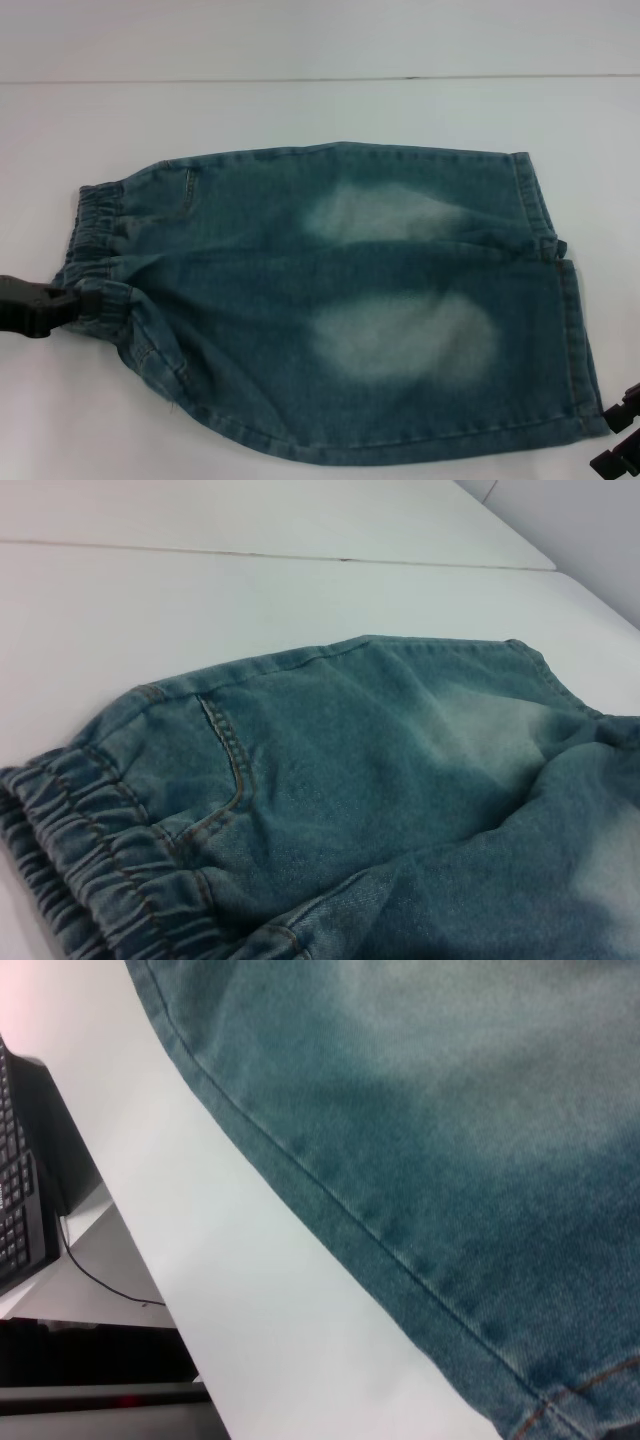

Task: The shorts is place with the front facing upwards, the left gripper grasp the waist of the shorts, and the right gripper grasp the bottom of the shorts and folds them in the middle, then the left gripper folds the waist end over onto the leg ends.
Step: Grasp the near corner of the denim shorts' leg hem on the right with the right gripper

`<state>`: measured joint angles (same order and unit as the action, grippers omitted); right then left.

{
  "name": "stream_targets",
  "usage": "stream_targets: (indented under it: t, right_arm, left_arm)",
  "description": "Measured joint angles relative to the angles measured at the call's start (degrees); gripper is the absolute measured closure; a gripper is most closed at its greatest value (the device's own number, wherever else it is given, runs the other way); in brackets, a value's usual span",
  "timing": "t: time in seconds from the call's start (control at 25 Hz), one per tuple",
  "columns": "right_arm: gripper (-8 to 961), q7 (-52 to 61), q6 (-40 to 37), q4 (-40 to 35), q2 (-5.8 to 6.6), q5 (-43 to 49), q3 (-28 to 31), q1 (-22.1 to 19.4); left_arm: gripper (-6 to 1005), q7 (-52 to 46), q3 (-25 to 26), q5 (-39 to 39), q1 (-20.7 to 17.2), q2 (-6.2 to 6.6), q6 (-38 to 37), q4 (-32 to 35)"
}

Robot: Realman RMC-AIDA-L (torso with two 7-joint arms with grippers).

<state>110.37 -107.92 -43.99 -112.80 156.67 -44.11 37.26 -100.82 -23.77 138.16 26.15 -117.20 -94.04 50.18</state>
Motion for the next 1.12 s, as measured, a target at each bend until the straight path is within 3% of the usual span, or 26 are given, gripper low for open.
stream_targets:
  t: [0.76,1.12]
  right_arm:
    - [68,-2.2,2.44,0.71,-0.76,-2.9,1.0,0.53]
    - [249,-2.84,2.03,0.94,-0.75,-2.57,0.45,0.68]
  left_arm:
    - [963,-0.07,0.13,-0.01,0.1,-0.22,0.0,0.0]
    - [962,-0.07,0.22,-0.01,0.33,-0.41,-0.05,0.0]
